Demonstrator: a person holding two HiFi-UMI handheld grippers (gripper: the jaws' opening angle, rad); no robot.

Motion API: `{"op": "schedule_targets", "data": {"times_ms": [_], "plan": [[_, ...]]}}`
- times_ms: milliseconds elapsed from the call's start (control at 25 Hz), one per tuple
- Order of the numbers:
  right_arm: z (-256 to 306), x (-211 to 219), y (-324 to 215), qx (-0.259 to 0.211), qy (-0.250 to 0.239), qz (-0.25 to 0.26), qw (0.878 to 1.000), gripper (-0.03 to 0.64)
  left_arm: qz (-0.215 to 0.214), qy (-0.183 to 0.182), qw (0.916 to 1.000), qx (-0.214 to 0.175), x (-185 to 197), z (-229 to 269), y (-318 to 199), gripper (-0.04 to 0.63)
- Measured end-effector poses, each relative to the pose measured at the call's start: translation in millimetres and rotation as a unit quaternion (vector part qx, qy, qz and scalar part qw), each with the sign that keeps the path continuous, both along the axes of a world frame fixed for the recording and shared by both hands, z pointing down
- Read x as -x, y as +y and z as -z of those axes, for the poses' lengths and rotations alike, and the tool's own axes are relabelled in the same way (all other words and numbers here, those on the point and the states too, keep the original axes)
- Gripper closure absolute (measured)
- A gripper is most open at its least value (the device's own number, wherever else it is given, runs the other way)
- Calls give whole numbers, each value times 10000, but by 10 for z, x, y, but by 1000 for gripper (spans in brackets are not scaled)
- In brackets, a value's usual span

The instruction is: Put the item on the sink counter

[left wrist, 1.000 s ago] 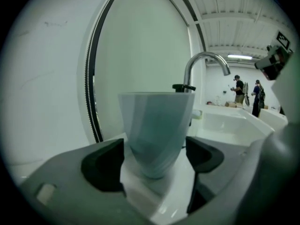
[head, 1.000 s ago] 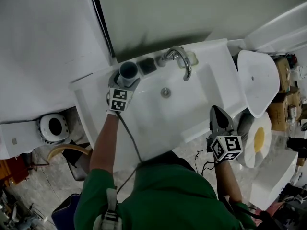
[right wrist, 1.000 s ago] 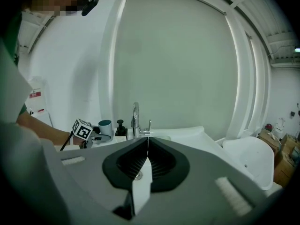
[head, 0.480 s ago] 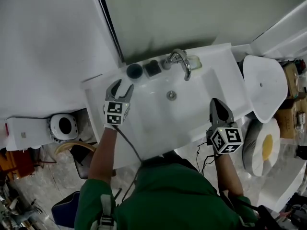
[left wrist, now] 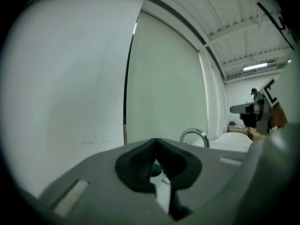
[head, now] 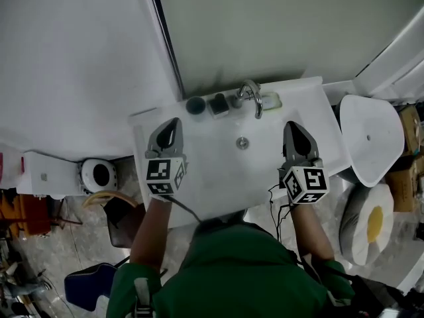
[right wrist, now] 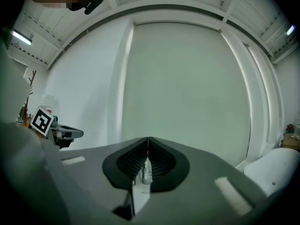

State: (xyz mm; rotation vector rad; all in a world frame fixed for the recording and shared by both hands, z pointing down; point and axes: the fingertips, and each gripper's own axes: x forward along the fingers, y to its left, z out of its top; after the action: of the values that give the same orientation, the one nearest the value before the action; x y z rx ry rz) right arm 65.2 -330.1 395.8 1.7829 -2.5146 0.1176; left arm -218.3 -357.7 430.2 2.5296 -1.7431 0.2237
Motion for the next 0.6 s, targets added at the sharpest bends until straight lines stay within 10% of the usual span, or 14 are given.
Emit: {"op": "schedule_targets", "data": {"times_ms": [600], "plan": [[819,185,97,-1021,139,547,9932,614,300,-355,9910,-1257,-215,1208,431,597]]}}
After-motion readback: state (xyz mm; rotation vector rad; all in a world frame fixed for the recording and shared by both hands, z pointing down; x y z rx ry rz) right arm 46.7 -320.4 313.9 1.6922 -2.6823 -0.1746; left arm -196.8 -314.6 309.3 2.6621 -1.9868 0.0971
